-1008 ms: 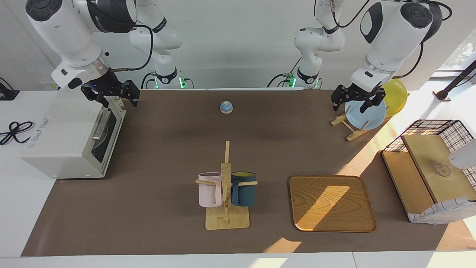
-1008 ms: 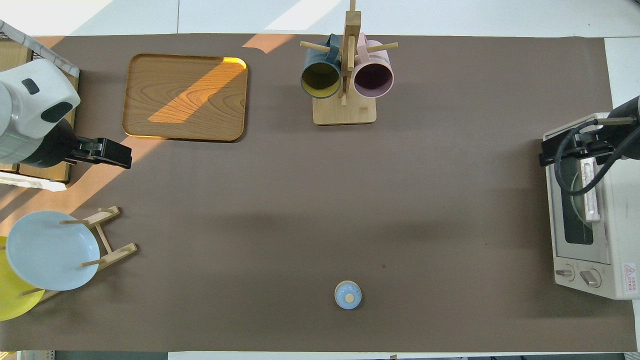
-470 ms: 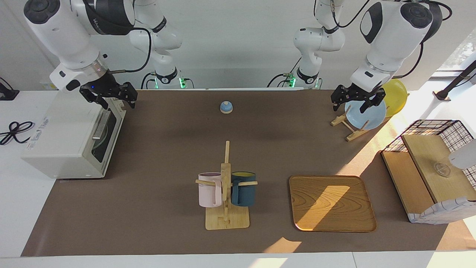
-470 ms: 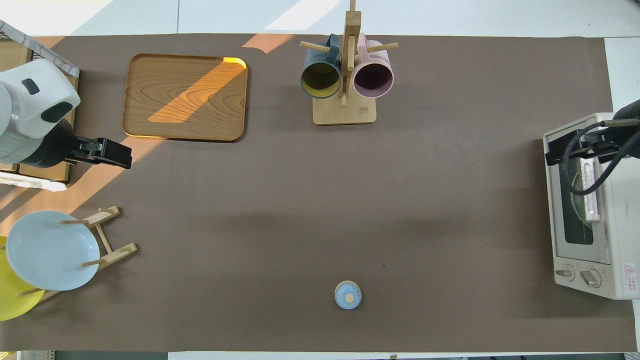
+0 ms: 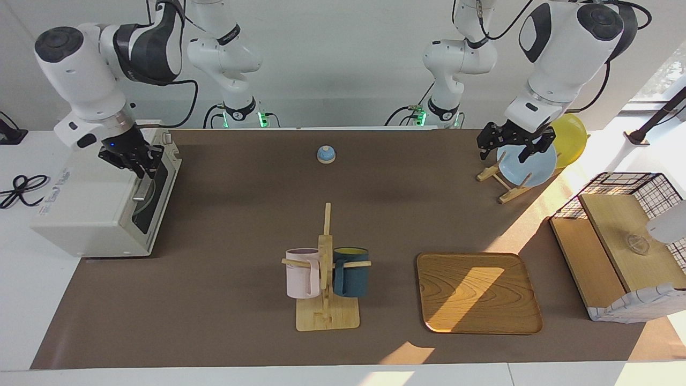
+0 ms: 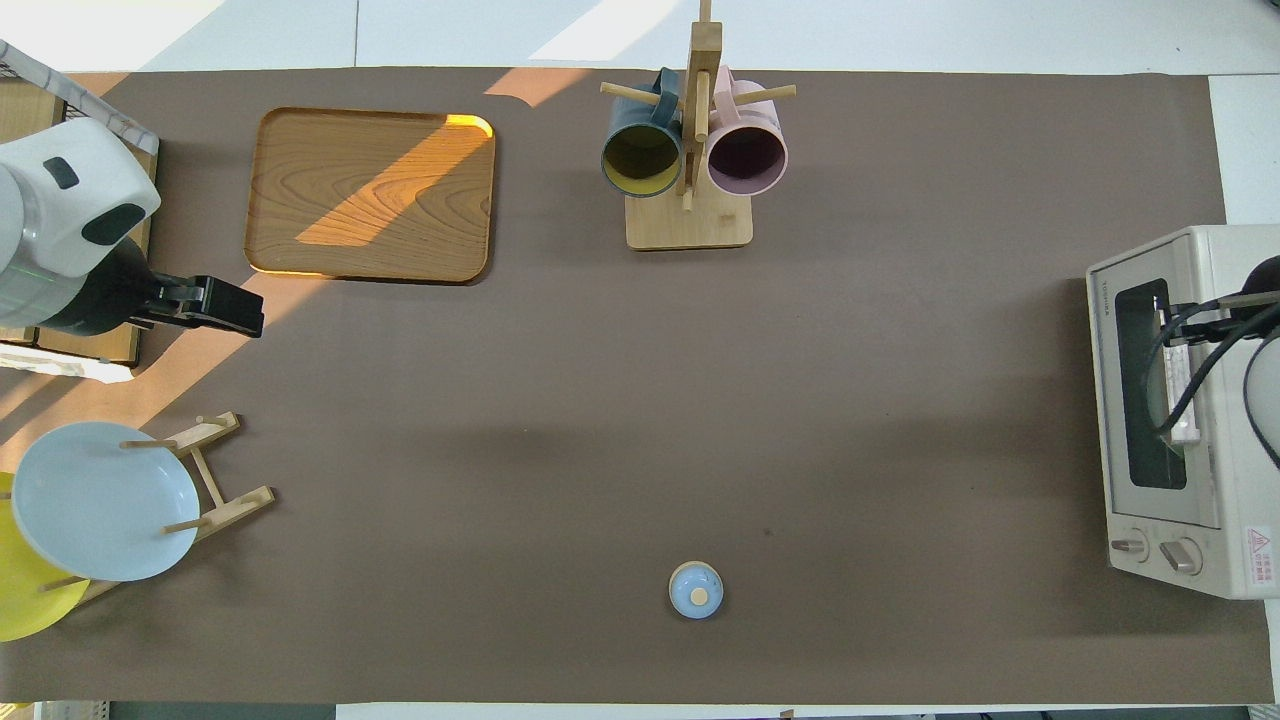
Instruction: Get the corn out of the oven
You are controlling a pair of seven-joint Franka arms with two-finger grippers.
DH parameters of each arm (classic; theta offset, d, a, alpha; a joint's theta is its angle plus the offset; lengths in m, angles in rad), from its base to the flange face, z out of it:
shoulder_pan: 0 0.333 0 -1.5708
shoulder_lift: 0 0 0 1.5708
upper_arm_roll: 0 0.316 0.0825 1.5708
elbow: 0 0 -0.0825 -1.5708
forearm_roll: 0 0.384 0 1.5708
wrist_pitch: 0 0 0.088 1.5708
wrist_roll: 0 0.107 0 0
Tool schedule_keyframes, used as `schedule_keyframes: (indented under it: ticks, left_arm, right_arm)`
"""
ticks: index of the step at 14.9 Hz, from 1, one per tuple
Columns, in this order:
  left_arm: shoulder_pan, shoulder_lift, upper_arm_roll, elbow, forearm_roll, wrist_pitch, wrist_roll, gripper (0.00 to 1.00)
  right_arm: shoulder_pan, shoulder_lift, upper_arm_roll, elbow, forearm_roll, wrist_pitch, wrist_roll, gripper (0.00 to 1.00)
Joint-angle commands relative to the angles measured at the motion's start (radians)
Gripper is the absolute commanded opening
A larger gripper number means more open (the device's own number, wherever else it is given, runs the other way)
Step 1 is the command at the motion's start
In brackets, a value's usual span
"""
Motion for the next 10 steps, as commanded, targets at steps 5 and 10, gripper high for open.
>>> schedule_keyframes:
  ticks: [5, 10]
  left_arm:
    - [-0.001, -0.008, 0.001, -0.006, 0.019, 0.008, 0.003, 1.00]
    - [-0.001, -0.008, 0.001, -0.006, 0.019, 0.008, 0.003, 1.00]
  right_arm:
    - [-0.006, 0.009, 0.005, -0.110, -0.101, 0.095, -0.016, 0.00]
    - [-0.008, 0.011, 0.005, -0.133, -0.147, 0.100, -0.100, 0.00]
